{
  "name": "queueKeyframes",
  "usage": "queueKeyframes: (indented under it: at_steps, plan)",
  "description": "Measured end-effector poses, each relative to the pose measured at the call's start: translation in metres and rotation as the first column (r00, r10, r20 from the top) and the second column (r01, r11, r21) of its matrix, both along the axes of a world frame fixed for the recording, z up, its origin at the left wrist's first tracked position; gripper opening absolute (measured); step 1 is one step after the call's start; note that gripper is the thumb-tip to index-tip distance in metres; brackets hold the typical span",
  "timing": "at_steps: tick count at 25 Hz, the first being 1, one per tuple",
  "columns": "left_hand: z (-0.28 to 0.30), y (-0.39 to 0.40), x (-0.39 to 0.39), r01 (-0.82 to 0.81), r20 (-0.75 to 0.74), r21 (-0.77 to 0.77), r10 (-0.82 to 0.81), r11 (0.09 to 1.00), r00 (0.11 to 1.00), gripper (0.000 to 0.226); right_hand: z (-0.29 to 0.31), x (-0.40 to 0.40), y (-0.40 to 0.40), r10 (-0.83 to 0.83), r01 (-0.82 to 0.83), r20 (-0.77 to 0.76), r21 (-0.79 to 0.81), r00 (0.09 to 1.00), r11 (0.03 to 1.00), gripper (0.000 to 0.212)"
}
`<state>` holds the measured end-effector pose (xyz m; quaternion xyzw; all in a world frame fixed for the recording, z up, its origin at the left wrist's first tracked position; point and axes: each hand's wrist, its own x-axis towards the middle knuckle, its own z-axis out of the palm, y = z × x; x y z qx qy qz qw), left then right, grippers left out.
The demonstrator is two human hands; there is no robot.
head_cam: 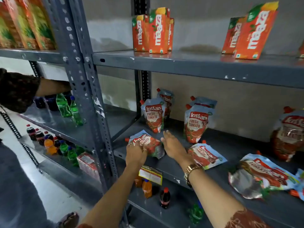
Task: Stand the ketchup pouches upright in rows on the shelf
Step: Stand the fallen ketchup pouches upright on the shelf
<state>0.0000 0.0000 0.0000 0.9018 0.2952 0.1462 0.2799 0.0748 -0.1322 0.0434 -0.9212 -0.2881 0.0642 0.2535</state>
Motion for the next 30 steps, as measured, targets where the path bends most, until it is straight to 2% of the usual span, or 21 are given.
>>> queueKeyframes:
  at_steps: [3,8,10,11,13,14,16,21,24,27,30]
  plan:
    - [-0.006,0.007,0.007,-0.042,0.036,-0.129,0.047,0.991,0.998,0.035,-0.008,0.007,0.02,-0.052,0.052,-0.046,-0.006,0.998,0.999,0.043]
    - [-0.007,0.022,0.009,-0.041,0.08,-0.233,0.061,0.972,0.995,0.028,-0.007,0.007,0.033,-0.157,0.168,-0.147,0.065,0.977,0.984,0.028]
    - [-0.002,0.032,0.01,-0.085,0.07,-0.308,0.111,0.948,0.991,0.027,-0.003,0.005,0.032,-0.204,0.228,-0.233,0.079,0.951,0.971,0.028]
    - [0.0,0.038,0.01,-0.115,0.055,-0.363,0.144,0.925,0.988,0.026,-0.003,0.001,0.032,-0.211,0.249,-0.325,0.08,0.922,0.965,0.027]
    - [0.005,0.051,0.009,-0.156,0.02,-0.464,0.186,0.872,0.982,0.027,-0.003,-0.01,0.032,-0.172,0.256,-0.563,0.073,0.809,0.964,0.027]
    - [0.006,0.056,0.009,-0.16,0.004,-0.494,0.186,0.855,0.982,0.031,-0.004,-0.013,0.033,-0.154,0.252,-0.634,0.067,0.758,0.966,0.032]
    - [0.006,0.062,0.01,-0.163,-0.04,-0.532,0.167,0.831,0.985,0.038,-0.005,-0.016,0.034,-0.162,0.316,-0.698,0.098,0.698,0.944,0.04]
    - [0.007,0.064,0.012,-0.168,-0.102,-0.615,0.134,0.77,0.986,0.034,-0.013,-0.022,0.036,-0.106,0.499,-0.805,0.252,0.583,0.829,0.023]
    - [0.011,0.062,0.013,-0.167,-0.065,-0.654,0.165,0.738,0.984,0.025,-0.018,-0.023,0.039,-0.145,0.551,-0.781,0.283,0.608,0.785,0.013]
    - [0.024,0.058,0.018,-0.111,0.037,-0.685,0.186,0.721,0.982,0.026,-0.014,-0.019,0.039,-0.185,0.581,-0.725,0.342,0.663,0.739,0.013]
    - [0.044,0.052,0.025,0.008,0.18,-0.695,0.163,0.719,0.97,0.029,-0.001,-0.017,0.036,-0.225,0.551,-0.587,0.463,0.778,0.694,0.029]
